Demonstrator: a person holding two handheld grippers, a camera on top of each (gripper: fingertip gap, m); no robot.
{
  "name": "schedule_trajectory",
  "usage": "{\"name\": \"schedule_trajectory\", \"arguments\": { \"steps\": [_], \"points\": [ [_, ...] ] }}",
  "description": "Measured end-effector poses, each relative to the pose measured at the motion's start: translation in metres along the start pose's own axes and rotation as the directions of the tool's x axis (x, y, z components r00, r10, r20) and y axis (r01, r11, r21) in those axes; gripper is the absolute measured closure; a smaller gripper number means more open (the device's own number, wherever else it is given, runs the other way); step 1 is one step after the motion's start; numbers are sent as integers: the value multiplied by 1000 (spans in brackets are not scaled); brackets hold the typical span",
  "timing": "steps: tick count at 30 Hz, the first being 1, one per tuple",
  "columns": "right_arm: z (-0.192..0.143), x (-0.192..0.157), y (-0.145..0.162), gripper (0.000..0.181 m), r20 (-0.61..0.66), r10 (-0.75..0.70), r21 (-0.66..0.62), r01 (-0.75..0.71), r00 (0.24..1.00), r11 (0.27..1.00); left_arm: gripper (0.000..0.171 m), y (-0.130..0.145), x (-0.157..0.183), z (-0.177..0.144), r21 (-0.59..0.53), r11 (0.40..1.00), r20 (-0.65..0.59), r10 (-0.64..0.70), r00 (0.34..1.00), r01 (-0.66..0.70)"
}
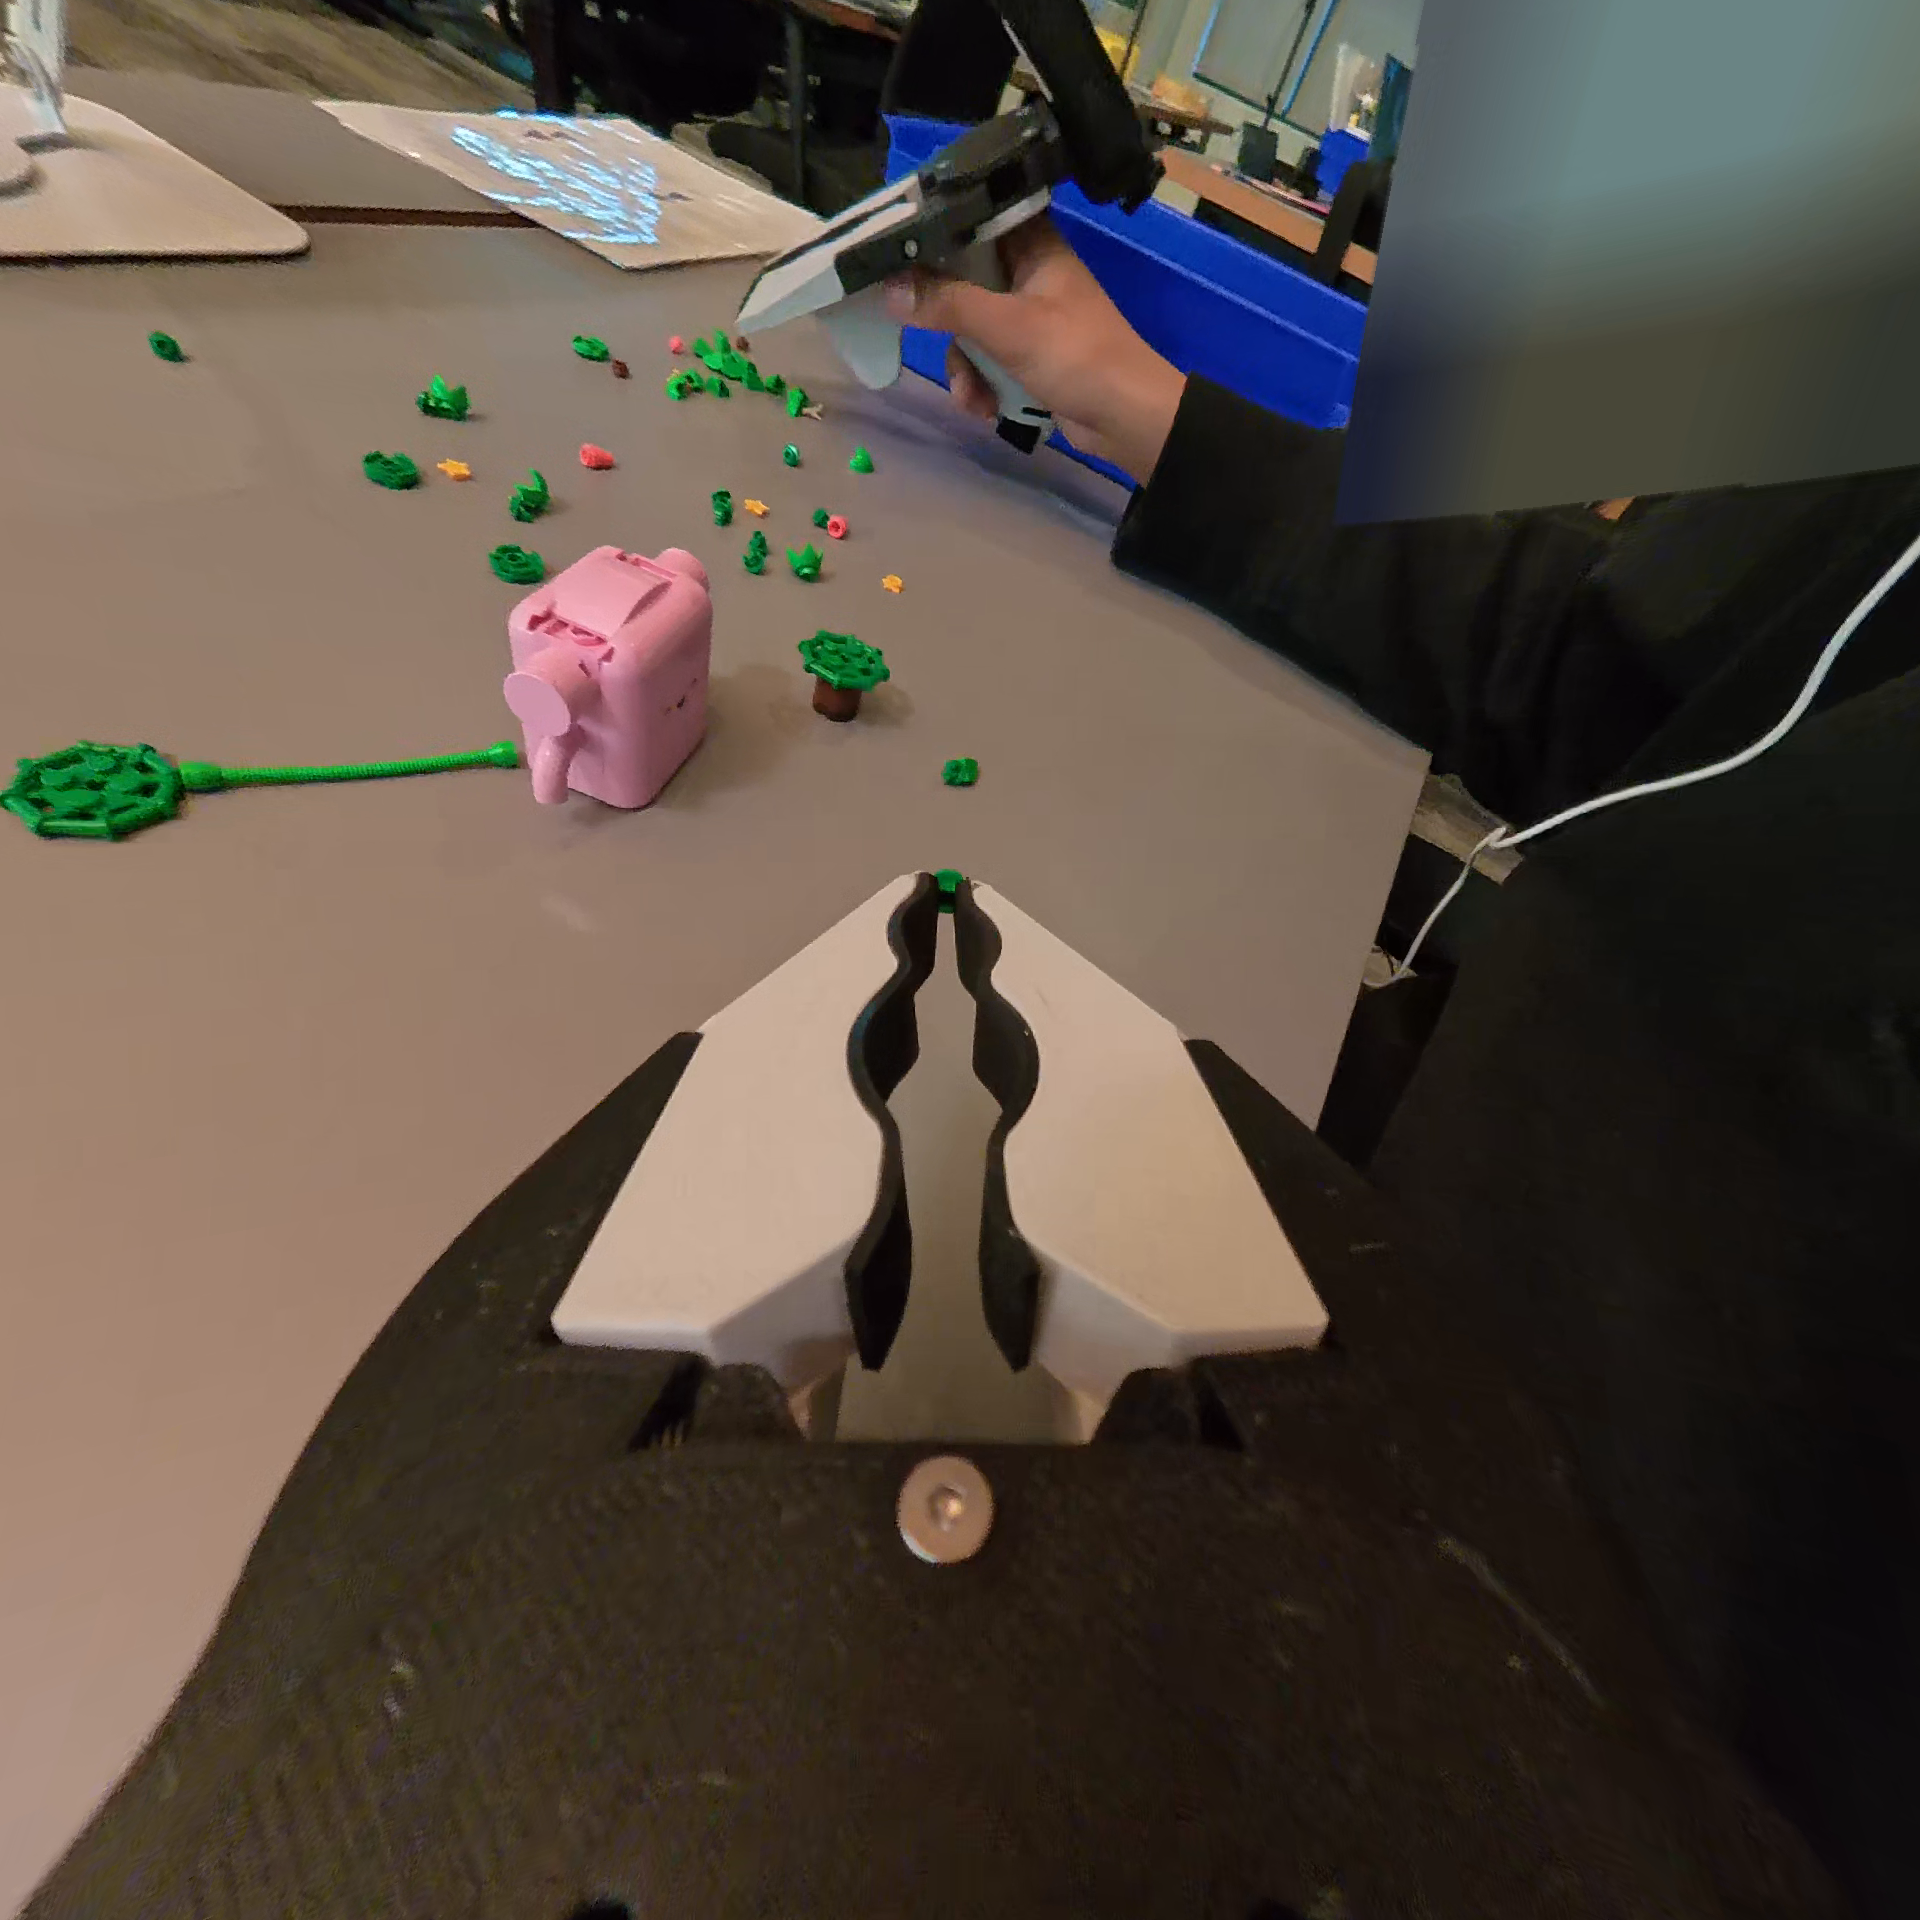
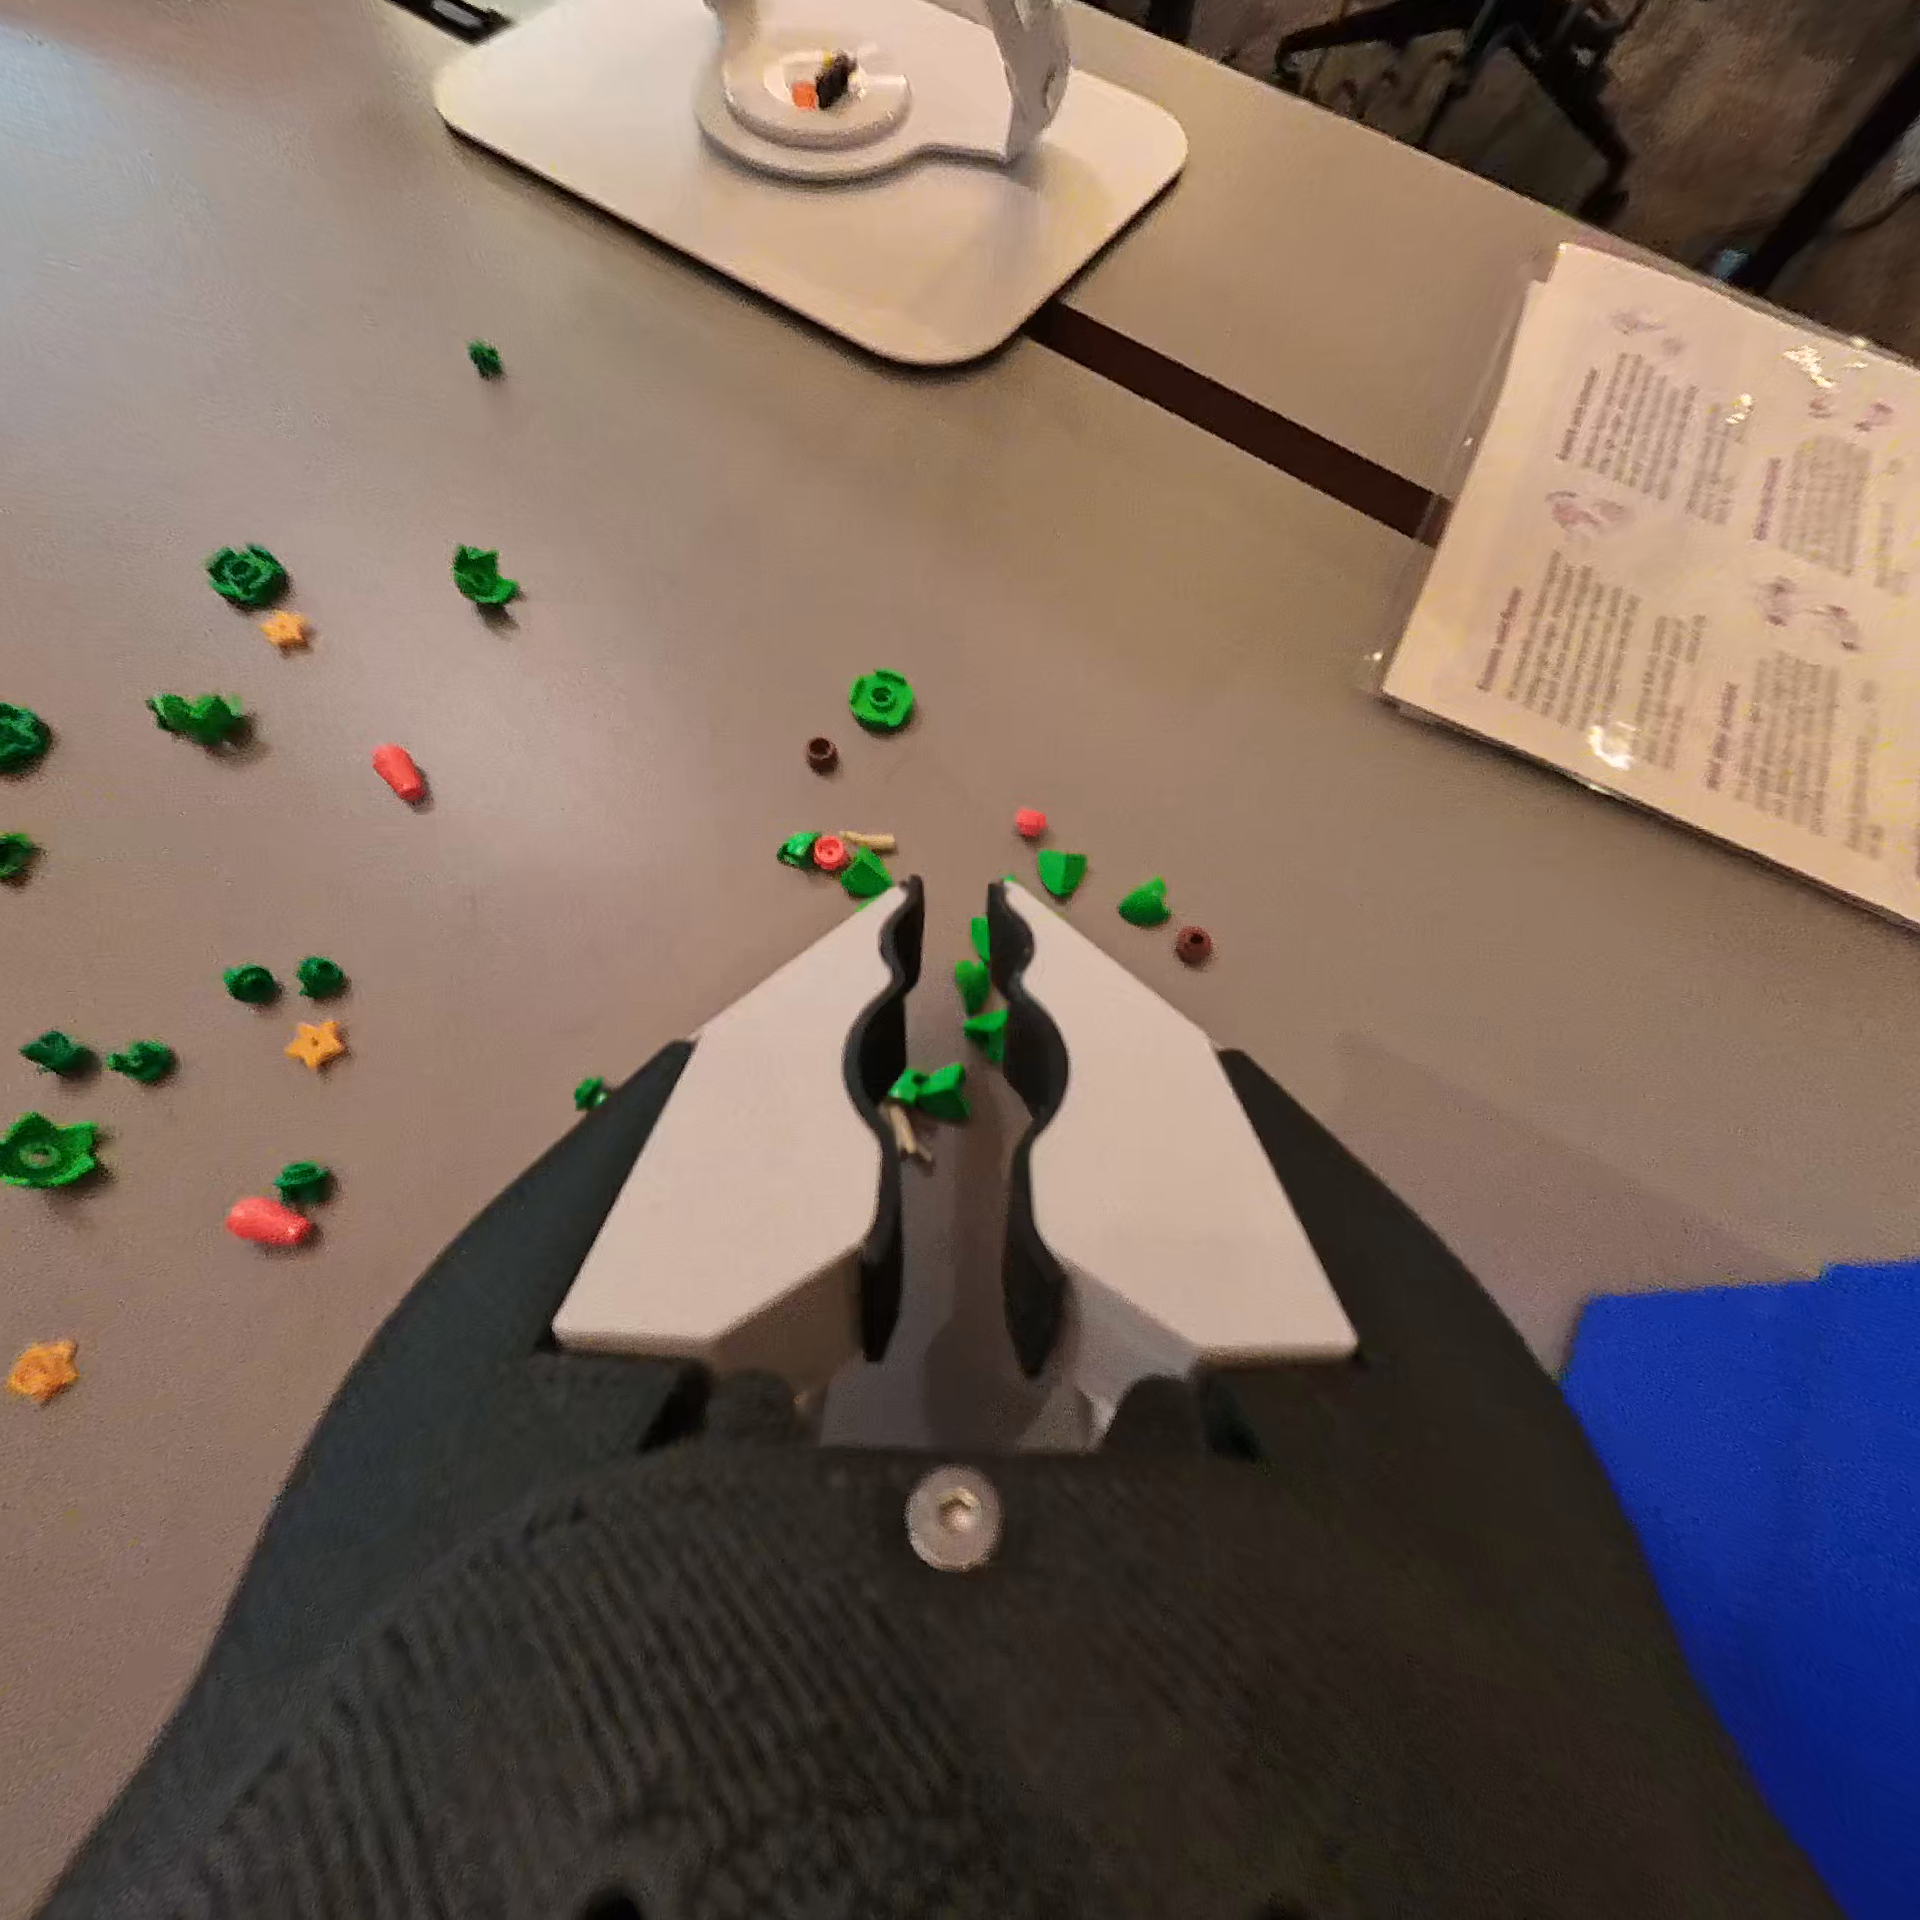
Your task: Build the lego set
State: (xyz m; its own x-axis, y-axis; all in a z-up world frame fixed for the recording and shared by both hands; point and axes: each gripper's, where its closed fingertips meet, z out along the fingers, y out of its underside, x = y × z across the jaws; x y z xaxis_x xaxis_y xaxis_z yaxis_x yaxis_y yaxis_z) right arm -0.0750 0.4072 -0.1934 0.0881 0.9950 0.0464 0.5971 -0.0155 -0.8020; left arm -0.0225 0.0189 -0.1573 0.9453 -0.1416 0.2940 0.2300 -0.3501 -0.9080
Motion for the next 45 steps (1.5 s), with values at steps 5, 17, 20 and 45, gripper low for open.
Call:
{"name": "schedule_trajectory", "arguments": {
  "steps": [5,17,20,45],
  "points": [
    [14,7,-2,170,6,-22,-38,22,1000,999,171,-6,-4,6,21,999,-19,-28,999,29],
    [28,7,13,177,43,47,-117,-42,998,992,171,-11,-8,9,43,995,-69,-92,993,95],
    [28,6,13,180,25,29,-118,-26,999,993,171,-11,-7,9,43,994,-73,-93,993,96],
    [25,-1,15,175,49,6,-117,-1,999,993,171,-11,-6,7,53,995,-69,-79,995,83]
  ]
}}
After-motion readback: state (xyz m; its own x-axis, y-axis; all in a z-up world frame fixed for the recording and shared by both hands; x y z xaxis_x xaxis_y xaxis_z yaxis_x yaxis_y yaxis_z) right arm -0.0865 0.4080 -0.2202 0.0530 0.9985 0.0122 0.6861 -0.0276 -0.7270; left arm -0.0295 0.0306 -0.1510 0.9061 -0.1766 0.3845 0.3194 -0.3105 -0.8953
